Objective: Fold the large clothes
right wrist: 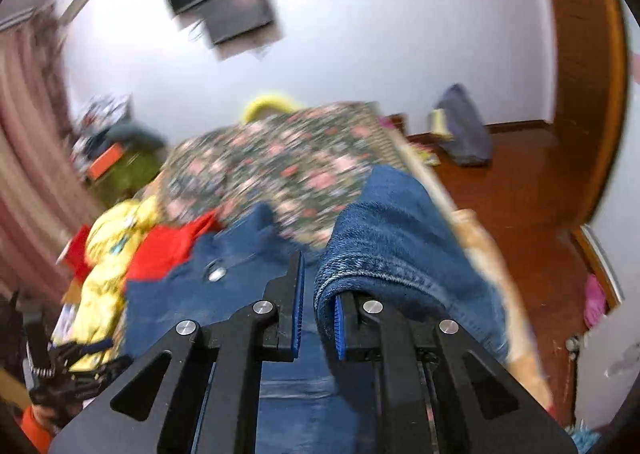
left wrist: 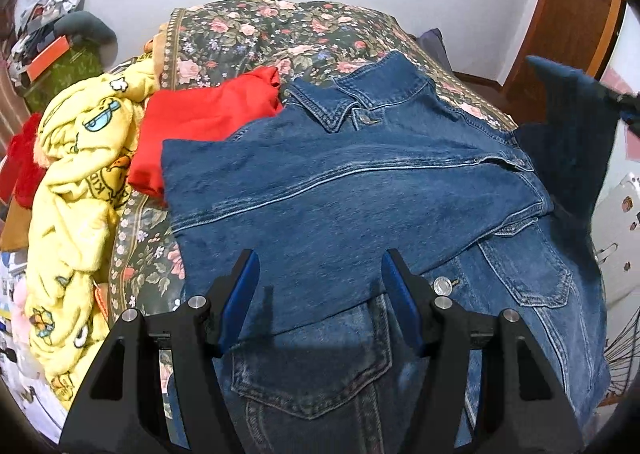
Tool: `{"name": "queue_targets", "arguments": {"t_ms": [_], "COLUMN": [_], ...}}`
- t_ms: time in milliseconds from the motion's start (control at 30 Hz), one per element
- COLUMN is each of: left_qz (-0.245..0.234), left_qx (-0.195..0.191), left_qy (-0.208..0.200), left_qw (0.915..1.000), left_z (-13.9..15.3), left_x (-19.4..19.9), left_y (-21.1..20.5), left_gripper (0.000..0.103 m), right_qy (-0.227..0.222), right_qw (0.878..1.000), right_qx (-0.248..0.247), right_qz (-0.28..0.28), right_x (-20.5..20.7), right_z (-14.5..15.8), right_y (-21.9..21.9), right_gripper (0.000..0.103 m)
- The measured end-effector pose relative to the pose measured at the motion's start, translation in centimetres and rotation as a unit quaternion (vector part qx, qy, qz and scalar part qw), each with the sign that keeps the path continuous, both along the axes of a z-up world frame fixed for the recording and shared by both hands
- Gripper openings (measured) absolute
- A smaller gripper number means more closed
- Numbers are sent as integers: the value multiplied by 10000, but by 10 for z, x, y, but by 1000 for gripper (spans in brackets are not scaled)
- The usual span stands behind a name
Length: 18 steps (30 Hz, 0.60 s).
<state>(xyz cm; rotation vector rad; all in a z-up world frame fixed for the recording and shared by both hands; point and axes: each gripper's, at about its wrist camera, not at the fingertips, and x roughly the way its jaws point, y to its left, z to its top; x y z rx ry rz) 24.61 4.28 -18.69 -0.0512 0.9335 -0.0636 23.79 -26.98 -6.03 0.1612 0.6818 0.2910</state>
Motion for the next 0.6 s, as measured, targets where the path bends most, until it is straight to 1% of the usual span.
{"name": "queue_targets", "arguments": {"t_ms": [33, 67, 133, 200, 233, 300, 367, 400, 467, 533, 567, 600], "left_qz": [10, 24, 59, 103, 128, 182, 217, 226, 238, 237, 231, 220], "left_qx": [-7, -12, -22, -50, -71, -103, -126, -130, -136, -135, -135, -136], "left_qy": [8, 21, 36, 53, 58, 68, 91, 99, 127, 149, 153, 153], "left_qw": [10000, 10000, 10000, 9999, 9999, 9998, 9996, 9996, 9995, 9995, 9995, 9995], "left_z": [0, -1, -1, -2, -2, -3, -5, -5, -7, -9, -9, -9], "left_x": [-1, -3, -6, -8, -9, -11, -12, -12, -12, -10, -10, -9], "left_y": [2, 5, 8, 12, 14, 17, 19, 19, 18, 17, 16, 15], "left_gripper": [63, 63, 63, 63, 63, 63, 63, 63, 63, 63, 63, 63], "right_qy": [211, 349, 765, 1130, 1130, 1528, 1708, 1724, 1728, 1777, 1784, 1752], "right_qw": [9992, 9983, 9943, 9893, 9893, 9829, 9794, 9792, 9790, 9785, 9787, 9804], "right_qx": [-42, -80, -99, -100, -100, -303, -349, -362, -371, -302, -265, -179], "right_qz": [324, 460, 742, 920, 920, 985, 1017, 1008, 1020, 1006, 978, 879], "right_x": [0, 2, 4, 6, 6, 6, 5, 5, 0, 0, -2, -3], "right_z": [-18, -28, -56, -80, -80, -106, -112, -113, -107, -99, -95, -88], "right_y": [21, 31, 48, 57, 57, 67, 67, 68, 68, 57, 56, 46], "right_gripper": [11, 11, 11, 11, 11, 11, 12, 11, 11, 13, 17, 25]}}
